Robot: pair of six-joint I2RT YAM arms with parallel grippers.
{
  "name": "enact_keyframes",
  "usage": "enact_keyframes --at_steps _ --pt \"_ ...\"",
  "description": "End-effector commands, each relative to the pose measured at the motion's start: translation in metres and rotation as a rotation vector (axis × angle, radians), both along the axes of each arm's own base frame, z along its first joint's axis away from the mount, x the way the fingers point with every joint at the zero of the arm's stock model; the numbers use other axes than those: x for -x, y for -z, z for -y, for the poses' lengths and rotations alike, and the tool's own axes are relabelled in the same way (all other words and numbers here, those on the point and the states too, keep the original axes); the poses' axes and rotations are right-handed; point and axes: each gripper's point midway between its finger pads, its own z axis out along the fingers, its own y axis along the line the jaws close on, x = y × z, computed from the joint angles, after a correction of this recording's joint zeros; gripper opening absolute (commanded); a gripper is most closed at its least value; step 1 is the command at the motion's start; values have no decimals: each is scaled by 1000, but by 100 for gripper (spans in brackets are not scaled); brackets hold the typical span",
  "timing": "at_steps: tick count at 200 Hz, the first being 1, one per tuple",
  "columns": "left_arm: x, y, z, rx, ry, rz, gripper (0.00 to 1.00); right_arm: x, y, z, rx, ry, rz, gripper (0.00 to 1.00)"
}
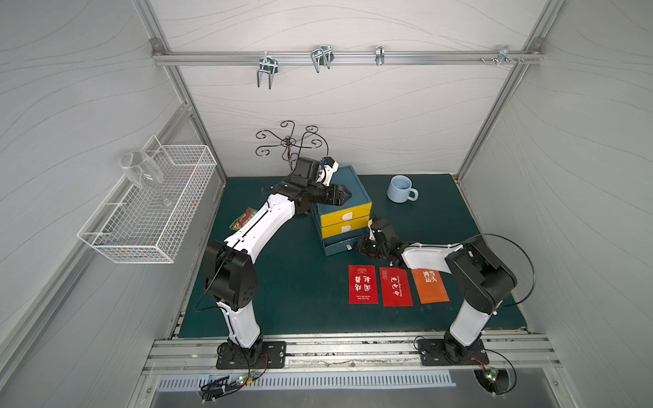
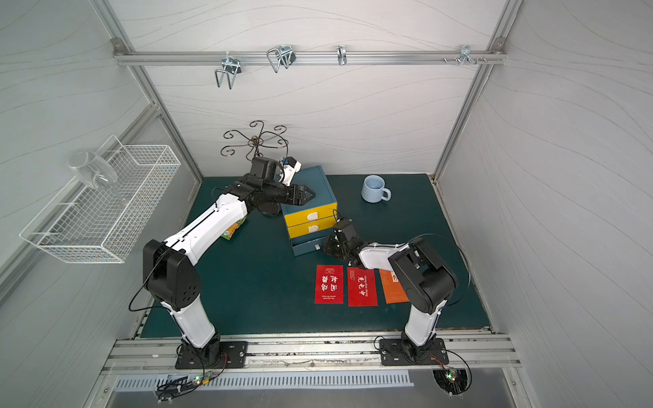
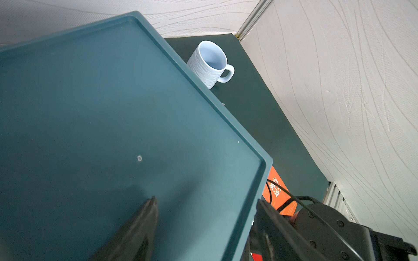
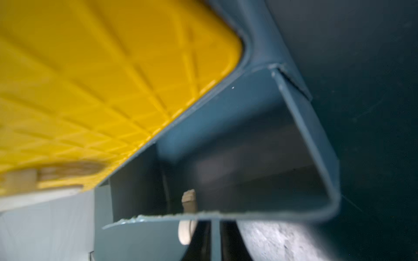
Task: Take the postcards out of the drawer
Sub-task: Close the drawer in the storage box.
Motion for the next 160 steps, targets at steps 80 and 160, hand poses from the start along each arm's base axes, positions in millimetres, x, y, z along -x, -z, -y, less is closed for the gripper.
enact_keyframes --at_steps 80,160 --pt "15 43 -7 -61 2 -149 72 -32 -13 6 -174 179 122 0" --pt "20 45 -10 -75 0 -155 71 -45 -5 -11 -236 183 102 0"
